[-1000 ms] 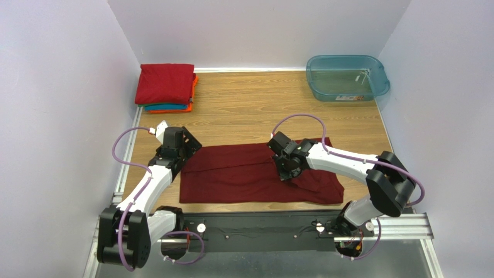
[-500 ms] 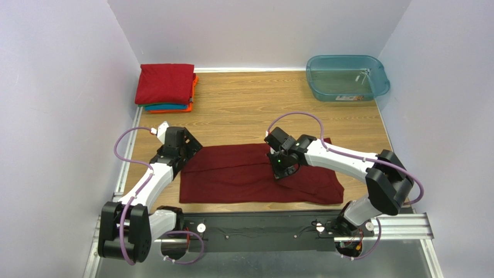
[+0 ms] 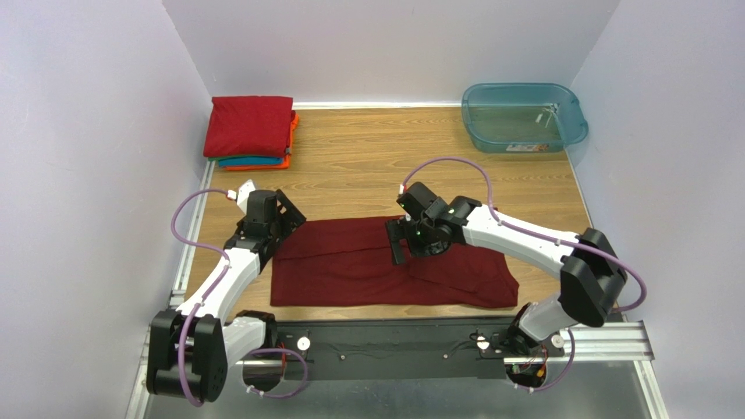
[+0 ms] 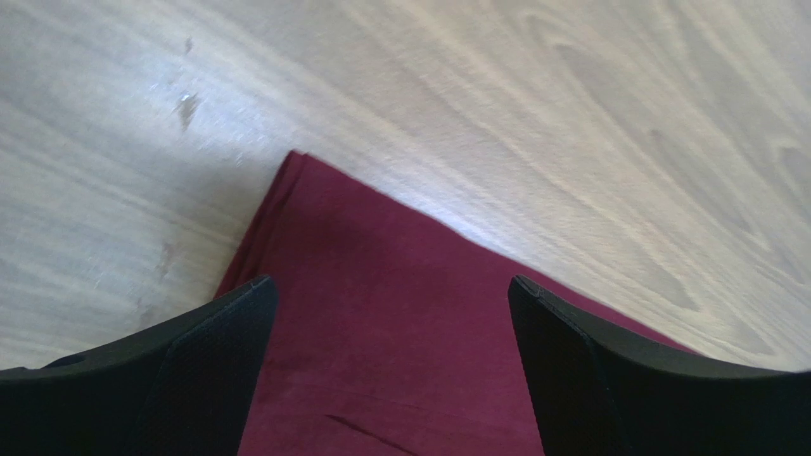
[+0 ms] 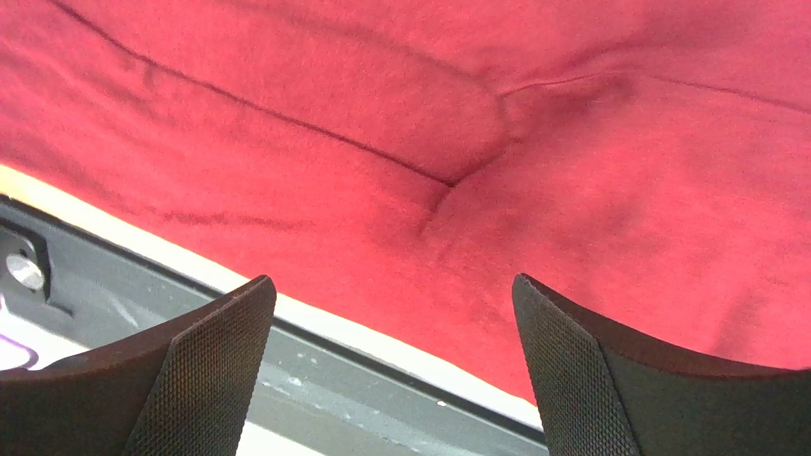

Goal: Fold and stack the t-shirts
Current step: Fold the tshirt

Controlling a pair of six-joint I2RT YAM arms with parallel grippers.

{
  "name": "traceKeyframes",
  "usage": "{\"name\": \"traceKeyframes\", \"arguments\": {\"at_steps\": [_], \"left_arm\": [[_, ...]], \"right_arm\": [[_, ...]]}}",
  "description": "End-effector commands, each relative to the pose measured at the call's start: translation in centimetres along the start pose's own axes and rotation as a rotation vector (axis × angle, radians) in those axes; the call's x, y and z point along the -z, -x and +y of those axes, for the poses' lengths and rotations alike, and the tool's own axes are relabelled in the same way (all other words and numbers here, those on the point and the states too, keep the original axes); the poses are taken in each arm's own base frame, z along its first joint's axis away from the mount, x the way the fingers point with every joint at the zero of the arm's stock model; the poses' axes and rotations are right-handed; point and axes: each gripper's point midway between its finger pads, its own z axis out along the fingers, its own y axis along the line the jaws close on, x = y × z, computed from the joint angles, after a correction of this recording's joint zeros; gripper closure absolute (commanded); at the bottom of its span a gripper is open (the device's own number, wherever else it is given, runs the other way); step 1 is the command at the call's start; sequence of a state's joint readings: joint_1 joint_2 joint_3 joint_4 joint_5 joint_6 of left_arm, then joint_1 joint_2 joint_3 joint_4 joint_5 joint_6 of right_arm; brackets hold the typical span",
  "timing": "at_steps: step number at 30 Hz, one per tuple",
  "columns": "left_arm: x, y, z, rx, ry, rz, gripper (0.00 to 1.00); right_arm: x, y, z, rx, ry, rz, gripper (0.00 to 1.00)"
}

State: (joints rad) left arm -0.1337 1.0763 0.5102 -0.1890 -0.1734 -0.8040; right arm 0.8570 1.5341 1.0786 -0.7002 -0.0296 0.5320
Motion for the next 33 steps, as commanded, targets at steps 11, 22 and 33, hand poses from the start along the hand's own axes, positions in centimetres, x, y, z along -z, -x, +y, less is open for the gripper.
{"name": "traceKeyframes", "arguments": {"at_steps": [11,22,33], "left_arm": [[3.5,-2.4,-12.7,-0.179,-0.442,0.006,0.02],[2.8,-6.9,-11.6,-0.195,-0.453,0.102,0.02],[2.0,-10.3,-7.8,-0.177,-0.377,0.191,0.02]], "right_arm": [[4.3,0.9,-9.1,-0.460,-0.198,-0.279,0.00],[1.5,-1.6,-14.5,-0.644,-0.284,-0.324,0.00],[-3.3,-0.9,-15.4,-0.616,-0.260,-0.260,0.00]]}}
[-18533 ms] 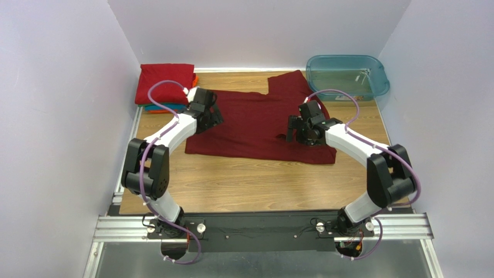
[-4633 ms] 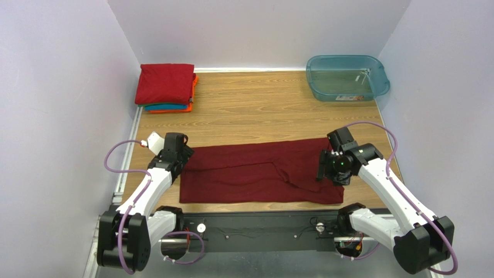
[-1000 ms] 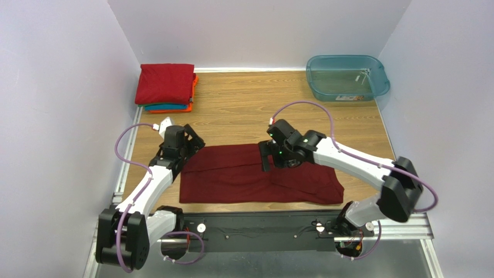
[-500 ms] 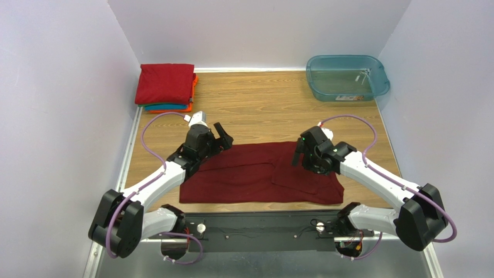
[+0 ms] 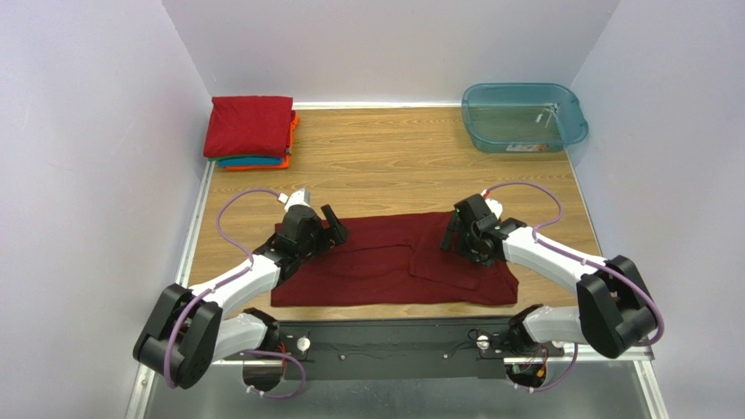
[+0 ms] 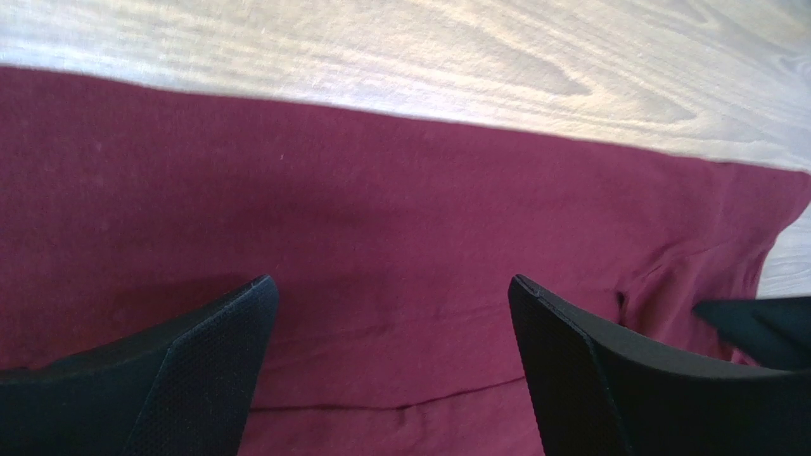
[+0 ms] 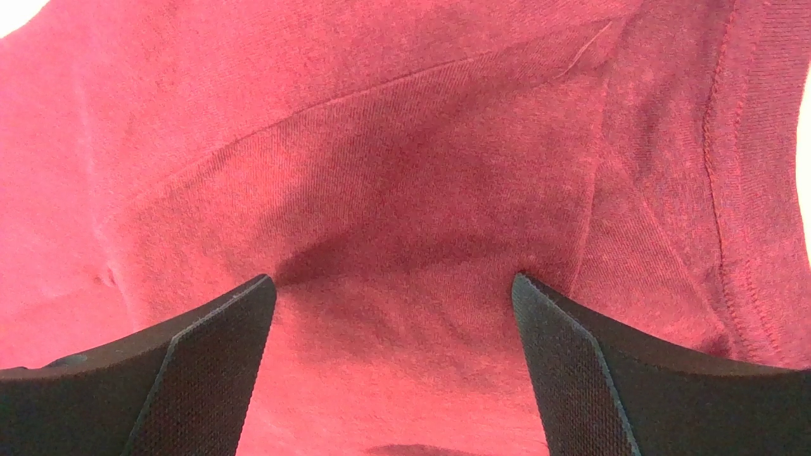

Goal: Fold and stack the t-shirts
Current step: Fold the tshirt

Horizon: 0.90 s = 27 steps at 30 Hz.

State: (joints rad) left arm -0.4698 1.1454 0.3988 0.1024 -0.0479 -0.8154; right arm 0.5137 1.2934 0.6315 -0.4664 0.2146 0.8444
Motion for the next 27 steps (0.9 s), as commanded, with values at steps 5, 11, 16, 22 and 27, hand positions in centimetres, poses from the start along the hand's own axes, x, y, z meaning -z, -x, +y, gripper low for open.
{"name": "traceKeyframes", "arguments": {"at_steps": [5,11,16,22,27], "left_arm": [[0.4,-1.2,0.8,0.056,0.009,0.006,0.02],[0.0,-2.8,1.5,0.080,0.014,0.056,0.02],[-0.8,-4.9,1.3,0.077,-0.003,0.157,0.02],[-0.1,-8.0,-0.1,0.112,-0.044,0.270,0.02],[1.7,-9.4,-2.3,0.181,-0.089,0.308,0.02]], "right_arm": [[-3.3,2.4,2.6,0.006,0.066,-0.020,0.00],[-5.4,4.5,4.1,0.037,0.076,-0.011,0.00],[-6.9,6.7,6.0,0.070,0.108,-0.015,0.00],[-9.4,9.5,8.5,0.108,0.143,-0.008,0.00],[-11.8,13.3,12.2,0.128,0.200,-0.033,0.00]]}}
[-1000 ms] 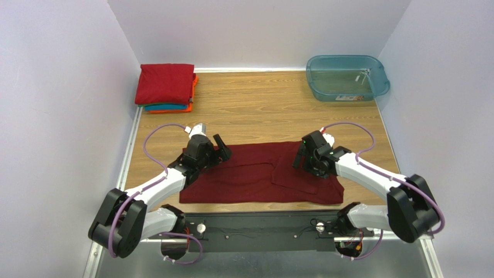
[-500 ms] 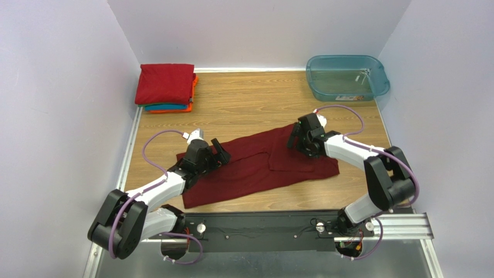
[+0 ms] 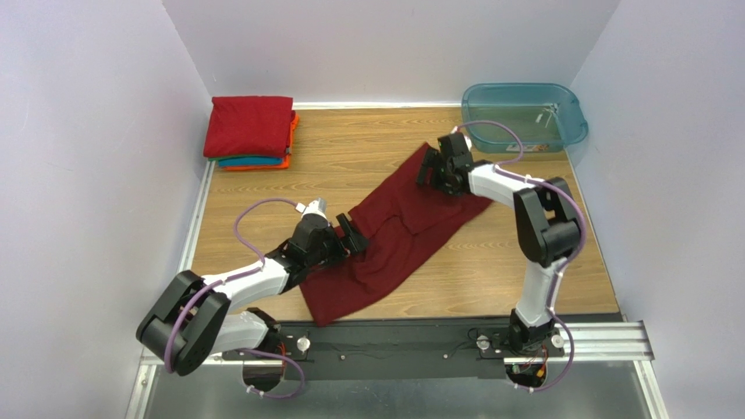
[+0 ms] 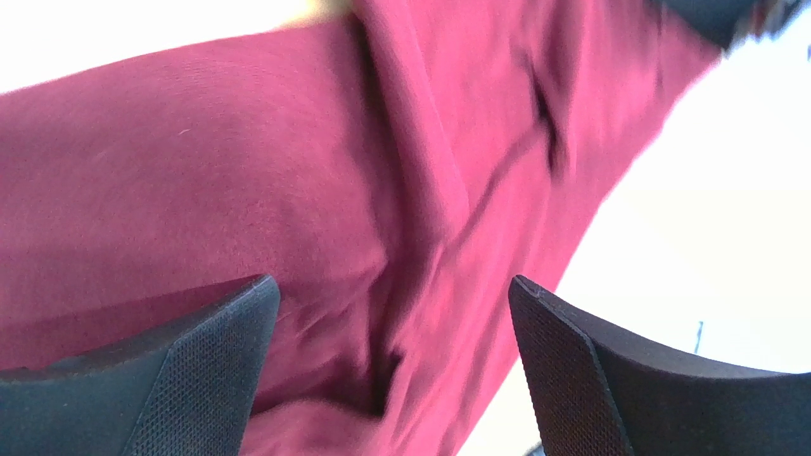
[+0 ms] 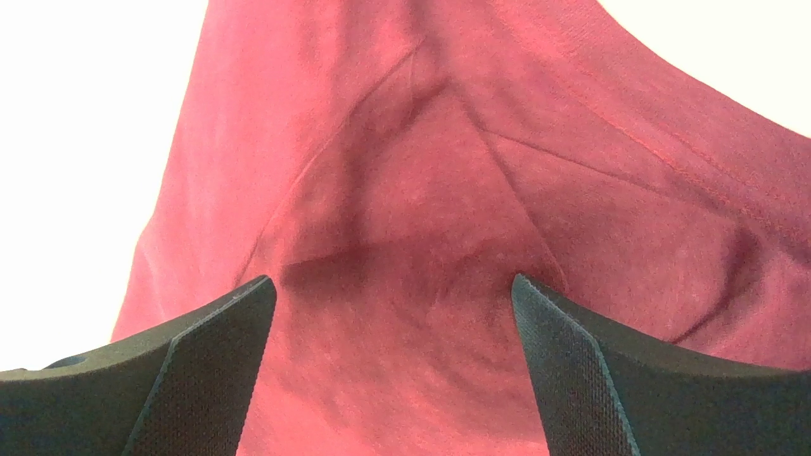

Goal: Fold and stack the t-shirts
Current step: Fold the tshirt

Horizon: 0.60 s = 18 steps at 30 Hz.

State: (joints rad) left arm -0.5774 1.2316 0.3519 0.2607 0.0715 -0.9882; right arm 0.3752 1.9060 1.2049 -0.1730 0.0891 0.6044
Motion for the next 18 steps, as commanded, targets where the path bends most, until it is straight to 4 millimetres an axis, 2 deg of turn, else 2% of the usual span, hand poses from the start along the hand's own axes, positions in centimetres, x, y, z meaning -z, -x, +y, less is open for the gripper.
{"name": "traceKeyframes", "arguments": {"at_steps": [1,2,3,5,6,7,9,10,11,13,16,17,18], "left_arm": [[1.9,-5.0,0.7,0.101,0.035,0.158,0.02],[2.1,-5.0,0.0,0.106,0.018,0.156,0.02],[2.2,-4.6,-0.9,0.103,0.000,0.140,0.02],[2.5,-4.4,-1.8,0.098,-0.011,0.124,0.02],[2.4,-4.2,-2.0,0.099,-0.007,0.111,0.02],[2.3,-4.3,-2.1,0.104,-0.003,0.115,0.02],[2.0,-5.0,-1.7,0.109,0.015,0.133,0.02],[1.9,-5.3,-1.6,0.109,0.024,0.141,0.02],[1.5,-5.9,-1.0,0.108,0.051,0.155,0.02],[1.0,-6.9,-1.1,0.106,0.064,0.176,0.02],[0.5,-8.0,-2.4,0.084,0.053,0.201,0.02],[0.2,-8.6,-2.3,0.078,0.069,0.214,0.02],[0.0,-9.2,-3.3,0.063,0.051,0.230,0.02]], "right_arm": [[-4.2,-2.7,0.3,0.037,0.058,0.156,0.00],[-4.6,-1.3,1.9,0.037,0.108,0.143,0.00],[-5.8,-1.7,2.3,0.052,0.137,0.173,0.00],[-6.4,-1.8,4.1,0.058,0.226,0.215,0.00],[-6.5,-0.2,5.5,0.061,0.262,0.189,0.00],[-7.3,-1.0,5.6,0.058,0.276,0.225,0.00],[-7.8,-0.7,6.5,0.054,0.307,0.233,0.00],[-7.9,0.2,7.5,0.052,0.336,0.224,0.00],[-8.4,-0.6,7.6,0.045,0.352,0.256,0.00],[-8.5,0.0,8.8,0.044,0.396,0.261,0.00],[-9.8,-0.5,9.1,0.037,0.414,0.285,0.00],[-9.8,0.2,10.0,0.040,0.441,0.277,0.00],[-10.6,-0.3,9.8,0.035,0.440,0.290,0.00]]}}
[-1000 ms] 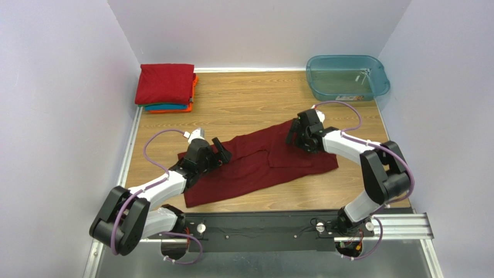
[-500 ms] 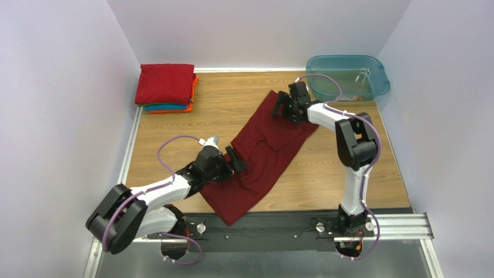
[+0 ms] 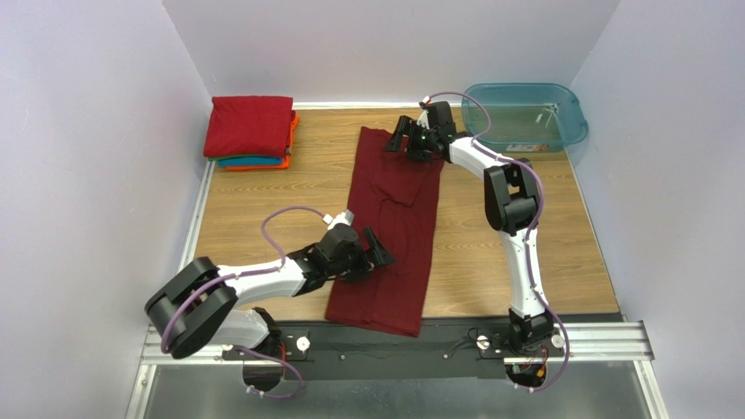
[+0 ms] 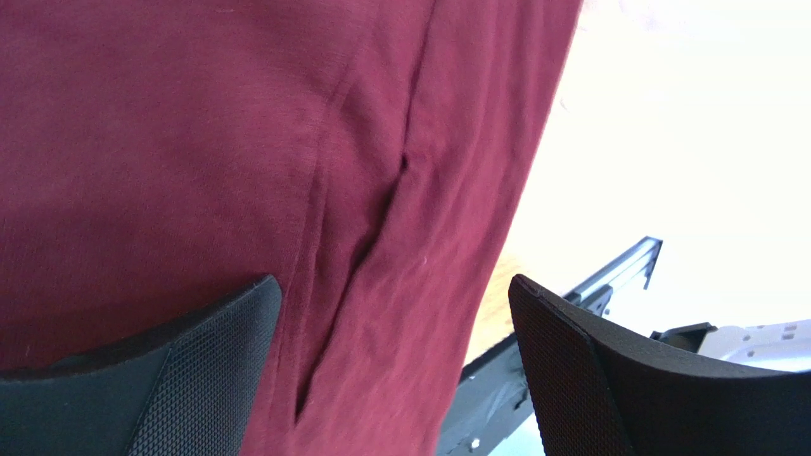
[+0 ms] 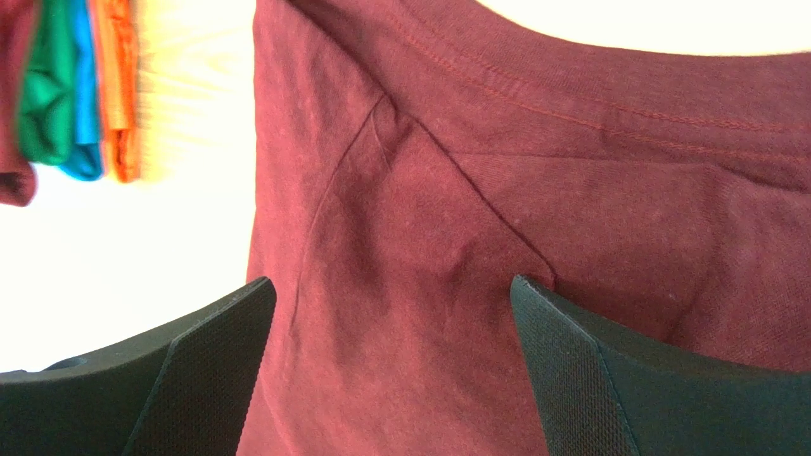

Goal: Fold and stack the t-shirts
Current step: Fold the tshirt

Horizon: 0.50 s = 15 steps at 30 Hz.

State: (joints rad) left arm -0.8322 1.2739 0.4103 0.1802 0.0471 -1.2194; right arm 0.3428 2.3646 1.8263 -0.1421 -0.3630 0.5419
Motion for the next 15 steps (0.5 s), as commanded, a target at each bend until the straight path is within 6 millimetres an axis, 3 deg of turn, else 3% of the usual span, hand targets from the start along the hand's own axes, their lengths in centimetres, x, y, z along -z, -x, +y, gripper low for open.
{"name": "traceKeyframes", "arguments": {"at_steps": [1,3,7,9,15], "left_arm": [[-1.4,-2.3,1.2,-0.015,0.090,0.051,0.02],[-1.9,-3.1,0.1,-0.032,0.077,0.074,0.02],[-2.9,-3.9,-0.6,-0.059,0.085,0.096,0.02],[-3.0,-3.8,-1.3,-0.061,0.071,0.095,0.02],[-3.4,-2.2,-1.7,-0.081,0.093,0.019,0.02]], "right_arm": [[-2.9,-5.7,-2.1,-0.081,0.007,0.199,0.00],[-4.0,-6.0,-2.6,-0.088,0.006,0.204,0.00],[-5.6,-4.6,-3.2,-0.076,-0.017,0.159,0.00],[-5.9,-3.2,-2.8,-0.066,-0.014,0.126,0.00],[-7.0,-1.8,-4.5,-0.070,-0.099,0.059,0.00]]}}
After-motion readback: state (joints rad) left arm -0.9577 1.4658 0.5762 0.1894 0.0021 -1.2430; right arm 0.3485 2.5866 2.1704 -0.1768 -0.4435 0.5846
